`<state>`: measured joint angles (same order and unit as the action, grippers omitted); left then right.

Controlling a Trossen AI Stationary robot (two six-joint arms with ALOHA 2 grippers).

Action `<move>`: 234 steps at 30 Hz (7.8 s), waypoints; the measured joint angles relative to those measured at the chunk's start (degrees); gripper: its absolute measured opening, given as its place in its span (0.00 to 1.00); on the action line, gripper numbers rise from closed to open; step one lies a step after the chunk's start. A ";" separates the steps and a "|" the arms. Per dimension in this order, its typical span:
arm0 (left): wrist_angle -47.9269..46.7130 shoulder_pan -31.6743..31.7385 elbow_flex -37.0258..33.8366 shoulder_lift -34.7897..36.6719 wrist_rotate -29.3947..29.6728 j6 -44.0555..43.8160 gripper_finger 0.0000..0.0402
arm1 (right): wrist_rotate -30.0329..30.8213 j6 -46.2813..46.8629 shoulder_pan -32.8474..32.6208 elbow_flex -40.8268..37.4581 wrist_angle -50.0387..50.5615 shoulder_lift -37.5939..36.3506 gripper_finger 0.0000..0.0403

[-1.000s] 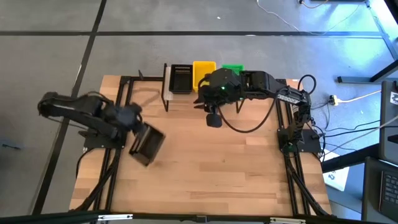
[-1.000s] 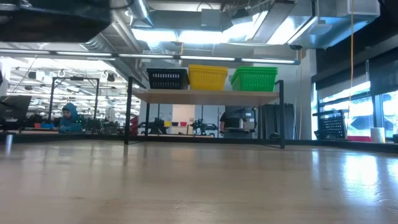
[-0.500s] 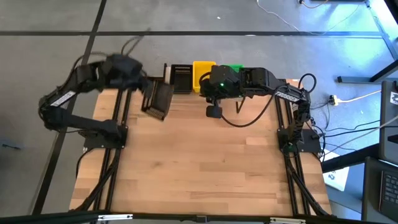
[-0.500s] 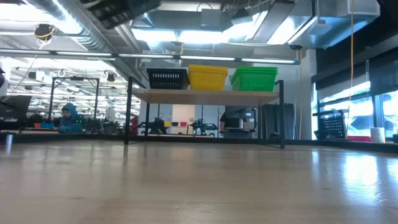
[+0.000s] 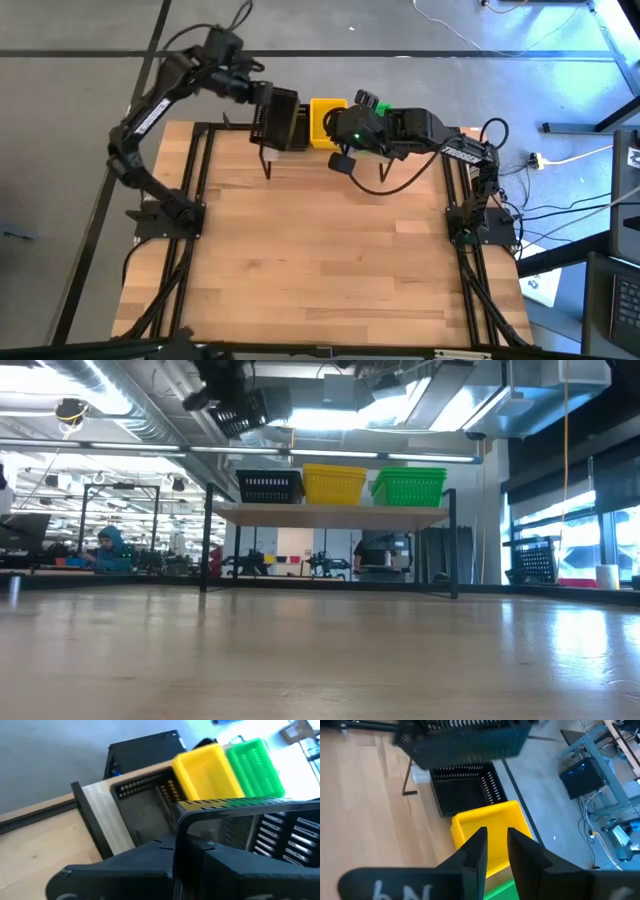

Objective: Stack baskets on shelf by color
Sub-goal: Stack the black bin on top of the other black bins on the shelf, then return to Home Position

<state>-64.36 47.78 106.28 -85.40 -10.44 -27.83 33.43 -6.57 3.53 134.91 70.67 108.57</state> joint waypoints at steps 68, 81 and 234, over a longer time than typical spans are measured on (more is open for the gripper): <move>2.28 0.91 0.01 -10.10 2.54 -1.88 0.00 | 0.02 -2.95 2.01 -0.24 0.33 0.00 0.19; 2.28 -0.63 0.00 -10.10 5.40 -1.79 0.00 | 0.05 -2.95 2.01 -0.25 0.35 0.00 0.19; 21.47 -31.02 -52.91 85.18 4.27 19.98 0.00 | -35.10 11.95 -3.08 -106.50 -63.27 -102.65 0.00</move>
<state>-42.89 16.75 53.37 -0.22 -6.18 -7.84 -1.67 5.37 0.45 28.42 7.40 5.92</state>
